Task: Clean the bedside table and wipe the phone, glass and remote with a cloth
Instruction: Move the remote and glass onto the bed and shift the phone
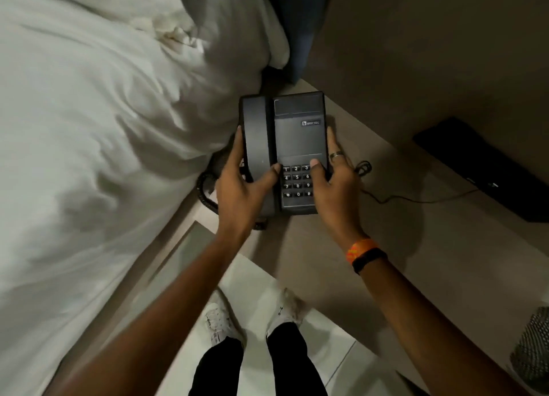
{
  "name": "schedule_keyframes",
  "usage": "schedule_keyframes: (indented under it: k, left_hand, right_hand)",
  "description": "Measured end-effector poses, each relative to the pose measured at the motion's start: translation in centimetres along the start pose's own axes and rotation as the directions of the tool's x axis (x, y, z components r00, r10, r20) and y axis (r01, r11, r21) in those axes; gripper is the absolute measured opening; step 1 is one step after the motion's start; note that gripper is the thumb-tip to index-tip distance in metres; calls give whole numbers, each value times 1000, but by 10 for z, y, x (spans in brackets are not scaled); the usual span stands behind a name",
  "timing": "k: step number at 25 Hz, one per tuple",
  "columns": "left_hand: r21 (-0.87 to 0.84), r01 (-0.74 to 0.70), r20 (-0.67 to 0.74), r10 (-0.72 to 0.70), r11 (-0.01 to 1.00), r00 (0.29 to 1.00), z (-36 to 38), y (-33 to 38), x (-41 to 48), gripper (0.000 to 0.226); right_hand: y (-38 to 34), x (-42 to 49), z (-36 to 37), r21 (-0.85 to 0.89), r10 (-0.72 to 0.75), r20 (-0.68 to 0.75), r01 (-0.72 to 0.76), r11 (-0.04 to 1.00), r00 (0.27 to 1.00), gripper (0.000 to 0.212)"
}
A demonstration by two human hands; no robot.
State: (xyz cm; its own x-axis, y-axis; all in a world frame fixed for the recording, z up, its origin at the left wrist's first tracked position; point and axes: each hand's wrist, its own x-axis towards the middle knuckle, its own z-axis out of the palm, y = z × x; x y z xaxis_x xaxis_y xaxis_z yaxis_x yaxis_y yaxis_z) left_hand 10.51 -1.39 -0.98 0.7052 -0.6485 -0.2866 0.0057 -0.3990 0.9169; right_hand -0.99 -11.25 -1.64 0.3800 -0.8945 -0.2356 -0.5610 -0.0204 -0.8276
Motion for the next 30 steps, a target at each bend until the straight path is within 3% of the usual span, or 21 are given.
schedule_keyframes:
  k: [5,11,14,18,20,23,26,30]
  left_hand:
    - [-245,-64,-307,-15,967,952,-62,62,-47,89]
    - [-184,-153,-599,13,971,801,-149,113,-52,87]
    - [-177,-114,-691,-41,978,722,-205,114,-32,73]
    - [-156,-16,-715,-102,988,692,-266,99,0,49]
    - [-169,34,-674,-140,985,726,-287,86,19,45]
    - [-172,113,-602,-195,979,774,-301,69,39,55]
    - [-110,114,-607,-157,987,779,-302,60,46,57]
    - [61,125,-616,-61,990,785,-291,60,39,76]
  right_hand:
    - [-93,-18,1,50,-217,57,214,976,975,60]
    - [-213,-4,52,290,-439,295,359,887,848,59]
    - [-261,9,111,247,-485,416,418,874,769,59]
    - [-302,27,187,159,-503,551,507,847,666,52]
    - [-306,36,216,94,-460,623,523,847,633,45]
    - [-303,51,236,-21,-369,653,502,865,661,35]
    - [-301,56,241,-30,-327,674,467,884,663,41]
    - [-287,36,229,-50,-421,541,528,848,728,53]
